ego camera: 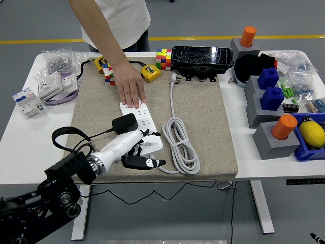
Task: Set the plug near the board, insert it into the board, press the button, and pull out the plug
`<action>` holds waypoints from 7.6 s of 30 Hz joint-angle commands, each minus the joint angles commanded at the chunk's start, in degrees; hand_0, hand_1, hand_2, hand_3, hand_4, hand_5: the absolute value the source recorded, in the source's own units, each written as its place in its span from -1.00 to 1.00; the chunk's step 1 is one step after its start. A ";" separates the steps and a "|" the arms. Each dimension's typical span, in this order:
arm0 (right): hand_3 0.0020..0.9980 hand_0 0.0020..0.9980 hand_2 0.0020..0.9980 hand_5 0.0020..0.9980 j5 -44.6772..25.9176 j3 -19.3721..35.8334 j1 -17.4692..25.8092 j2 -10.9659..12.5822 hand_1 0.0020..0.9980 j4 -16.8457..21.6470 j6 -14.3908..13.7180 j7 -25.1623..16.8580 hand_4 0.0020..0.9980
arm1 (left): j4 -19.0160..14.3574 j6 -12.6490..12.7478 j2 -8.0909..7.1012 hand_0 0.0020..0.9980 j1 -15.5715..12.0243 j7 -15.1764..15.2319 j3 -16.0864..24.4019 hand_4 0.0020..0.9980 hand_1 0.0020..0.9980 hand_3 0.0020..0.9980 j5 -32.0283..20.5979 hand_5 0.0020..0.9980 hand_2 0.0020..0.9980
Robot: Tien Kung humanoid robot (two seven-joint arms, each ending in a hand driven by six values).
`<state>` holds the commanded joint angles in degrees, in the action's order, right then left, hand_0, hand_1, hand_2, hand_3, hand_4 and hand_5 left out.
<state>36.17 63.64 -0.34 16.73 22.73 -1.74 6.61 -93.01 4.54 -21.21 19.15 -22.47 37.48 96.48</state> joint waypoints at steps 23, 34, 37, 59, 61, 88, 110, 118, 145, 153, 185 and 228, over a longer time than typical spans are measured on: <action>0.21 0.14 0.36 -0.02 -0.01 0.00 -0.03 0.00 0.33 0.09 0.02 -0.03 0.95 | 3.86 -1.99 0.32 -0.85 -0.11 -2.86 -0.09 0.82 -0.86 0.77 -0.14 0.02 -0.73; 0.21 0.14 0.36 -0.02 0.10 0.08 0.06 0.14 0.33 0.24 -0.03 0.00 0.95 | 4.22 -2.68 0.08 -0.85 -0.30 -4.02 -0.25 0.81 -0.86 0.75 -0.52 0.01 -0.74; 0.21 0.14 0.36 -0.02 0.10 0.16 0.02 0.13 0.33 0.29 -0.04 -0.03 0.95 | 4.03 -2.62 0.10 -0.85 -0.27 -3.71 -0.16 0.81 -0.86 0.75 -1.11 0.01 -0.74; 0.20 0.14 0.36 -0.02 0.06 0.06 0.06 -0.03 0.33 0.21 -0.06 -0.05 0.95 | 1.77 1.07 -0.04 -0.85 -1.39 3.76 3.71 0.80 -0.86 0.69 -6.87 0.02 -0.73; 0.20 0.14 0.36 -0.02 0.07 0.10 0.07 0.01 0.33 0.20 -0.08 -0.04 0.95 | 1.51 1.72 -0.15 -0.85 -1.41 4.91 4.14 0.80 -0.86 0.69 -7.99 0.02 -0.73; 0.21 0.14 0.36 -0.02 0.00 -0.20 -0.05 0.04 0.33 0.20 -0.07 -0.05 0.95 | 2.18 1.47 -0.21 -0.84 -1.37 4.16 3.65 0.77 -0.86 0.67 -9.94 0.00 -0.73; 0.20 0.14 0.36 -0.02 -0.09 -0.70 -0.18 0.41 0.33 0.31 -0.11 0.01 0.95 | 6.71 0.28 -0.12 -0.83 -0.71 1.58 0.96 0.77 -0.86 0.67 -7.94 0.00 -0.73; 0.21 0.14 0.36 -0.02 -0.12 -0.72 -0.04 0.33 0.33 0.34 -0.07 -0.03 0.95 | 7.69 -0.12 0.01 -0.83 -0.78 0.75 0.48 0.77 -0.86 0.67 -7.94 0.00 -0.73; 0.20 0.14 0.36 -0.02 -0.15 -0.39 0.28 -0.01 0.33 0.31 -0.12 -0.08 0.95 | 15.77 20.36 2.78 -0.19 1.94 24.30 6.63 0.77 -0.11 0.23 -8.84 -0.04 0.00; 0.20 0.14 0.35 -0.02 -0.24 -0.37 0.15 -0.03 0.33 0.28 -0.11 -0.07 0.95 | 21.93 16.69 4.22 0.58 4.47 16.96 7.39 1.00 0.66 0.59 0.65 0.00 0.55; 0.20 0.14 0.36 -0.02 -0.36 -0.60 0.18 0.00 0.33 0.28 -0.13 -0.08 0.95 | 29.26 16.44 6.15 -0.32 7.48 13.98 2.48 0.45 -0.16 0.05 3.70 -1.00 -0.05; 0.21 0.14 0.36 -0.02 -0.15 -0.52 0.10 0.02 0.33 0.52 -0.21 -0.03 0.95 | 31.75 17.65 3.81 0.10 2.61 15.68 7.76 0.89 0.26 0.18 1.09 -0.72 0.17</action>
<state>36.02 63.13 -0.24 16.75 23.25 -1.95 6.58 -61.27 22.19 -17.41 21.77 -6.78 45.24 97.57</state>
